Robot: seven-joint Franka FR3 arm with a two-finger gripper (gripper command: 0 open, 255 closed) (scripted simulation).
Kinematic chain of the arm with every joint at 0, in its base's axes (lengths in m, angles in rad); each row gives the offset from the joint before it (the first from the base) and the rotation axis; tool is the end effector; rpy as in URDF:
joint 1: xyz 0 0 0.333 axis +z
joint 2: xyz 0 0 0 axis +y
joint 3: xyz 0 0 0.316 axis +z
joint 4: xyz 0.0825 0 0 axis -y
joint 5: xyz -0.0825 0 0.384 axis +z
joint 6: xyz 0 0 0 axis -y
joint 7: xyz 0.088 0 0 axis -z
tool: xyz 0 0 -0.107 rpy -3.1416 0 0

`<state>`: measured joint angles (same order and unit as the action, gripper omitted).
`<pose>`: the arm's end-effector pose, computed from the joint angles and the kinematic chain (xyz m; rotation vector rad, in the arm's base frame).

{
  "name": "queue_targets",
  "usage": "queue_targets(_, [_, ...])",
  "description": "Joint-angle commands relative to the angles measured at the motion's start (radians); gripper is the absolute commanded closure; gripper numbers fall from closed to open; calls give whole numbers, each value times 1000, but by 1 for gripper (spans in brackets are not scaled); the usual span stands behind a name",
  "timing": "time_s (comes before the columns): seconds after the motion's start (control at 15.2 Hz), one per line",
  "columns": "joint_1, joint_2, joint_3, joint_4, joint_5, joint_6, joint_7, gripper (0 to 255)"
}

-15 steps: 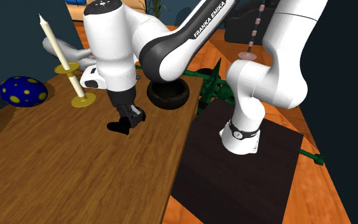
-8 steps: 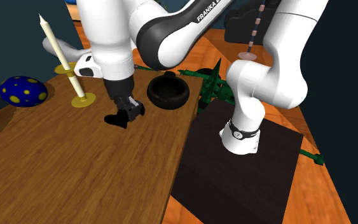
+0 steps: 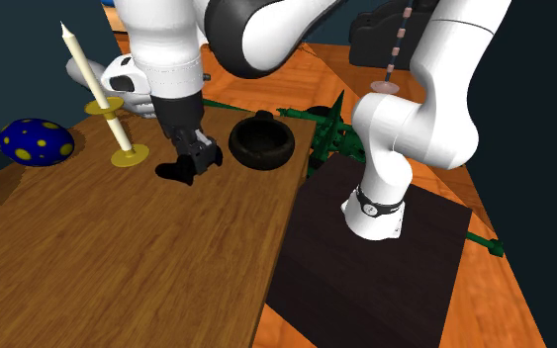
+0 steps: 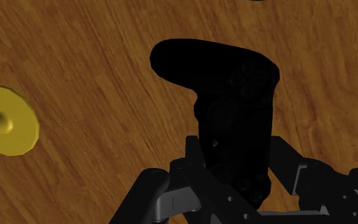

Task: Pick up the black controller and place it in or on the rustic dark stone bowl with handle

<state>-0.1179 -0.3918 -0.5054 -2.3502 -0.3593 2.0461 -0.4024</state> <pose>0.3467 -0.2862 0.4662 2.9934 -0.0532 -0.0235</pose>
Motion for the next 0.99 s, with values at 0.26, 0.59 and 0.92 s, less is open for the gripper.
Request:
queue_targets(0.26, [3, -18, 14, 66, 9, -83, -12, 255])
queue_targets(0.59, [6, -28, 26, 124, 17, -151, -21, 255])
queue_targets(0.92, [9, -32, 37, 187, 26, -217, -30, 255])
